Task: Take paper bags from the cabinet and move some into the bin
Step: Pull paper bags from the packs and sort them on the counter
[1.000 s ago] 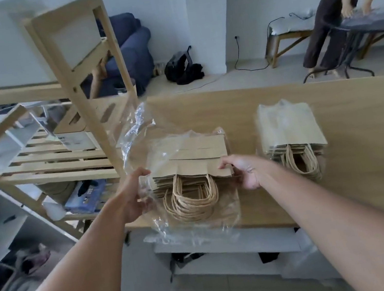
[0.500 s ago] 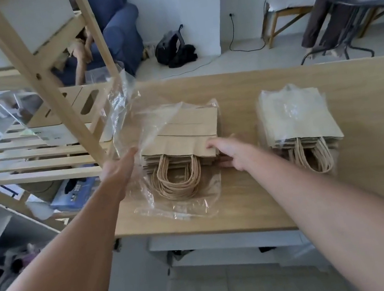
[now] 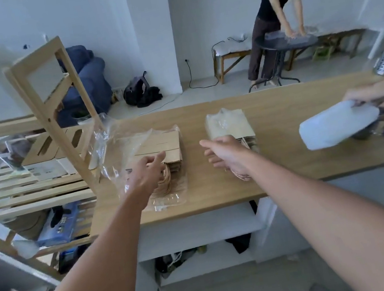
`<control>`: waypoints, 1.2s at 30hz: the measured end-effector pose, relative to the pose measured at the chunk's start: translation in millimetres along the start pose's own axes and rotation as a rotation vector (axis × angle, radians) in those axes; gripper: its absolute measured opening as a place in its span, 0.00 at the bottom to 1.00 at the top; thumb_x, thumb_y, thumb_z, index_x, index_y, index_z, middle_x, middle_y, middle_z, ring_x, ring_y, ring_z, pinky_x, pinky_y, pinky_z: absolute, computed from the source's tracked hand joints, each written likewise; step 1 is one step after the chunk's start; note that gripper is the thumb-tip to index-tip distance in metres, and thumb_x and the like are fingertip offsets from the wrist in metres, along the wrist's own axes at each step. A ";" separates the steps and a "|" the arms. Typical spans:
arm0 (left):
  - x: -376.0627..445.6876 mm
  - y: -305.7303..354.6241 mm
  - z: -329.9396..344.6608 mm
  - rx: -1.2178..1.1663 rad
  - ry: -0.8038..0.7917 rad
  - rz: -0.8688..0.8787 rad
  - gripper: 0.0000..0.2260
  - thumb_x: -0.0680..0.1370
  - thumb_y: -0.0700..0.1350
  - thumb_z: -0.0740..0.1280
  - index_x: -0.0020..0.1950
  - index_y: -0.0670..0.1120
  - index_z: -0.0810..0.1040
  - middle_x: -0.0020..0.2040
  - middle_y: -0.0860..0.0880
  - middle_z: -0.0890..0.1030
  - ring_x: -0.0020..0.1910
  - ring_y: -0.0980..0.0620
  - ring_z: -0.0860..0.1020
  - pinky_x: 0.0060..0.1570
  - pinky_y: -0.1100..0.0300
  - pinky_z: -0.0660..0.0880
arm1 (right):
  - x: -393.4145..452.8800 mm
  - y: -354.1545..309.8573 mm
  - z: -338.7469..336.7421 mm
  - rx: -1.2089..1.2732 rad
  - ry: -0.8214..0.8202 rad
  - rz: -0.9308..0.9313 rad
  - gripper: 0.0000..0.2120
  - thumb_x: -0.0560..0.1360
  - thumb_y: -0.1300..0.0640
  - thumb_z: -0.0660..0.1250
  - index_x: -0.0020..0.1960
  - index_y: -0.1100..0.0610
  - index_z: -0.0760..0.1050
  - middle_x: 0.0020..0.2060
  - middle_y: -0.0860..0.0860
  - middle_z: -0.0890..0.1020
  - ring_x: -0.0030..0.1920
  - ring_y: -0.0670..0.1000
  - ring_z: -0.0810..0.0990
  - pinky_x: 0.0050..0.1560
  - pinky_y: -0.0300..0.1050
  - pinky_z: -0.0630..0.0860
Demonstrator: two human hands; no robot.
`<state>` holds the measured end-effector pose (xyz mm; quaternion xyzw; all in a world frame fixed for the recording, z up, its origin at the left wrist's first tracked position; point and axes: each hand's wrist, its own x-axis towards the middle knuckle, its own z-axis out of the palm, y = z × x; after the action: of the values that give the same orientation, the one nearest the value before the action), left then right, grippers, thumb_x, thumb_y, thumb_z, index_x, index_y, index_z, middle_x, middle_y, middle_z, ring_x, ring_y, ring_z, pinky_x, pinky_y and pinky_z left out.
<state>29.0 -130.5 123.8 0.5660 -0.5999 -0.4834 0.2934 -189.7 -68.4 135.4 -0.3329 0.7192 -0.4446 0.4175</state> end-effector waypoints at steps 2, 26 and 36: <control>-12.8 22.2 16.4 -0.039 -0.170 -0.016 0.19 0.82 0.59 0.66 0.63 0.46 0.79 0.55 0.48 0.85 0.47 0.48 0.84 0.48 0.53 0.79 | -11.0 -4.7 -27.7 0.020 0.042 0.008 0.16 0.79 0.44 0.70 0.57 0.55 0.79 0.55 0.55 0.85 0.45 0.52 0.82 0.50 0.49 0.83; 87.9 106.8 204.1 0.472 -0.311 0.083 0.19 0.83 0.40 0.55 0.72 0.33 0.72 0.73 0.34 0.73 0.71 0.38 0.72 0.67 0.51 0.70 | 145.9 39.1 -141.1 0.036 0.120 0.225 0.23 0.75 0.49 0.74 0.65 0.61 0.80 0.60 0.55 0.85 0.58 0.57 0.84 0.62 0.56 0.81; 140.0 98.1 188.6 0.405 -0.390 -0.269 0.16 0.83 0.41 0.56 0.69 0.37 0.71 0.63 0.35 0.79 0.53 0.38 0.80 0.54 0.46 0.79 | 169.0 31.2 -138.8 -0.040 -0.010 0.275 0.24 0.75 0.59 0.75 0.68 0.62 0.74 0.55 0.58 0.85 0.52 0.57 0.87 0.54 0.54 0.85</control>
<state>-205.6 -229.2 117.9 0.5841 -0.6486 -0.4878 -0.0127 -390.1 -150.0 90.9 -0.2415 0.7646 -0.3671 0.4715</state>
